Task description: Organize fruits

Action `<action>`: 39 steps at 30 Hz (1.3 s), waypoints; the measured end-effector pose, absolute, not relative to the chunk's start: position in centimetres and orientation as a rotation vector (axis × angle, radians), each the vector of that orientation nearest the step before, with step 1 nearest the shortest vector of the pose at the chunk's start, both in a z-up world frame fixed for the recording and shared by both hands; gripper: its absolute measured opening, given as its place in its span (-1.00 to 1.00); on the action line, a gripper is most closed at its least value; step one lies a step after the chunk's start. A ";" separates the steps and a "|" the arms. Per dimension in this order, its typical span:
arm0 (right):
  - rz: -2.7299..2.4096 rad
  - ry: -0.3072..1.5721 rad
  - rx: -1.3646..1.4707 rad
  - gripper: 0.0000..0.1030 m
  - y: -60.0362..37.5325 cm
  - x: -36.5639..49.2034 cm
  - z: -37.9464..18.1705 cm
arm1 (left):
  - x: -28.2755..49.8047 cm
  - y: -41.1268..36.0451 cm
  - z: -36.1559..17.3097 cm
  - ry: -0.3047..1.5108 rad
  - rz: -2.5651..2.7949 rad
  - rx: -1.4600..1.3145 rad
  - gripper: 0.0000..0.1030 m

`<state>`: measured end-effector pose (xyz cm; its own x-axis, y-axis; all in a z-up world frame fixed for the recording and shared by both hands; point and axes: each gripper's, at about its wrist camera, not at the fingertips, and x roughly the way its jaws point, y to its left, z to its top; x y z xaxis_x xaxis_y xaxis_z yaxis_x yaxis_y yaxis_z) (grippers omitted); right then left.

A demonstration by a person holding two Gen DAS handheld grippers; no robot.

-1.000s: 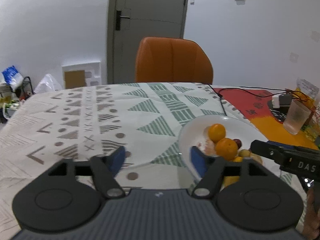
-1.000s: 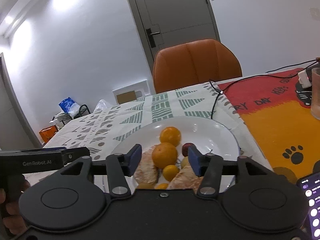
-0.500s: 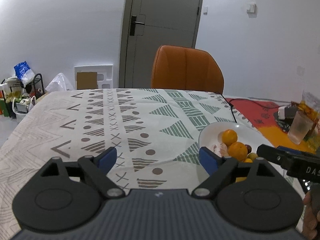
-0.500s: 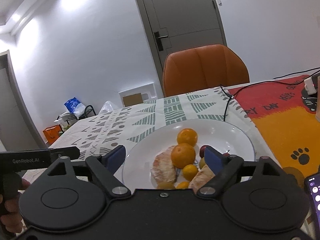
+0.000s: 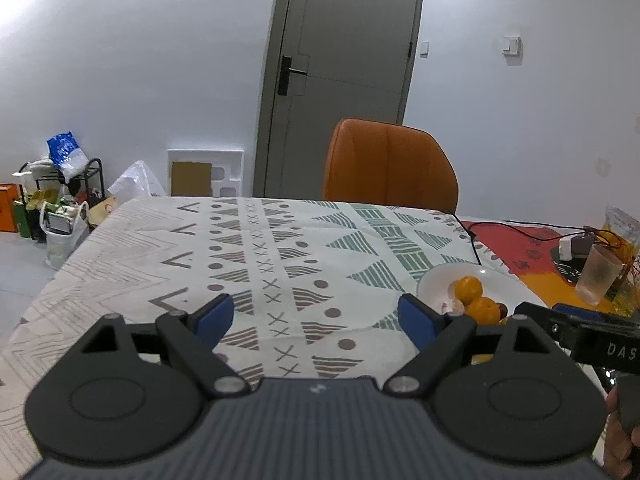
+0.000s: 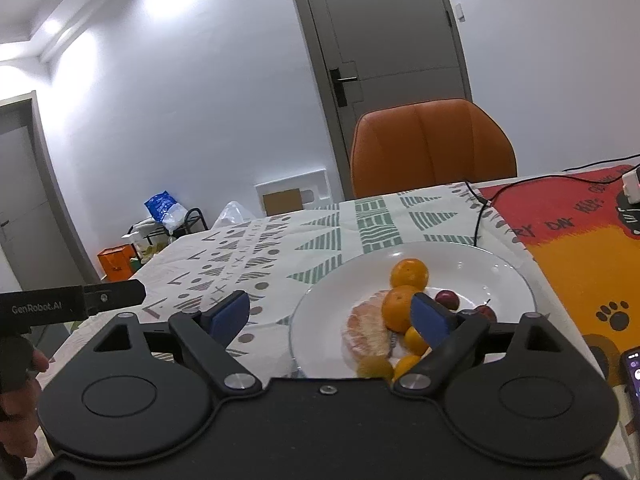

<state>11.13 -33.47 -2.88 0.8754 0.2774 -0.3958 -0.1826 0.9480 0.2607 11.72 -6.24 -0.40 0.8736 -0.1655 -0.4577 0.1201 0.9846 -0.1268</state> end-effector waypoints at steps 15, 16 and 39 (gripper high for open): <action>0.280 0.406 0.181 0.97 -31.4 8.5 -1.8 | 7.8 -3.3 0.7 0.444 -0.094 -0.111 0.71; 0.283 0.402 0.179 1.00 -31.3 8.3 -1.8 | 7.5 -3.1 0.8 0.441 -0.090 -0.109 0.71; 0.309 0.481 0.193 1.00 -31.9 3.7 -1.2 | 3.3 -1.4 1.2 0.535 -0.034 -0.114 1.00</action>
<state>3.71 -31.91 -1.24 0.8415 0.3357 -0.4233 -0.2457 0.9356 0.2535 3.27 -1.43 1.21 0.8597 -0.0619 -0.5070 0.0025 0.9931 -0.1169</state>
